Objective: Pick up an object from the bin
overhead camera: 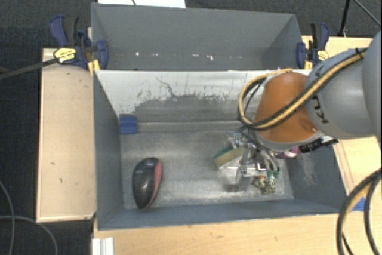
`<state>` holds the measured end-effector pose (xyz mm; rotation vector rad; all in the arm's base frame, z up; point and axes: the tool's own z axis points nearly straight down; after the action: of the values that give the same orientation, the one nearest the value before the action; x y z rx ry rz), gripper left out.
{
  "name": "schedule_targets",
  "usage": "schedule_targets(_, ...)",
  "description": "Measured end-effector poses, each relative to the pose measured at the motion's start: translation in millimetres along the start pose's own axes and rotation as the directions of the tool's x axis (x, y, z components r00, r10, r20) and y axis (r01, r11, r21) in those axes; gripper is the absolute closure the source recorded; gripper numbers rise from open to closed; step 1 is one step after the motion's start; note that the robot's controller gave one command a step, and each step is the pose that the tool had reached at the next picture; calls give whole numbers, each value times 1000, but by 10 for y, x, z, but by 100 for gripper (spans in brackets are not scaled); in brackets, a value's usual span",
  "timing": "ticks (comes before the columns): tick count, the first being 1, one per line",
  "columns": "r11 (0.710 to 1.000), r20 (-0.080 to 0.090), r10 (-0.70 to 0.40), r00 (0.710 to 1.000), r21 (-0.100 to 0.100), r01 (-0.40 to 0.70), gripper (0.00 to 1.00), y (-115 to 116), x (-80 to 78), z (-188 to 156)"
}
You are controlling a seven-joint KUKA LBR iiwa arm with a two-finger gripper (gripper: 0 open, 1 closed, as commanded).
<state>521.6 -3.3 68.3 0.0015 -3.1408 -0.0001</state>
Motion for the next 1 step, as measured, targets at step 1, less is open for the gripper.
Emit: schedule_targets(1, 1000, 3, 0, 1000, 0, 0, 100, 0, -4, -32)
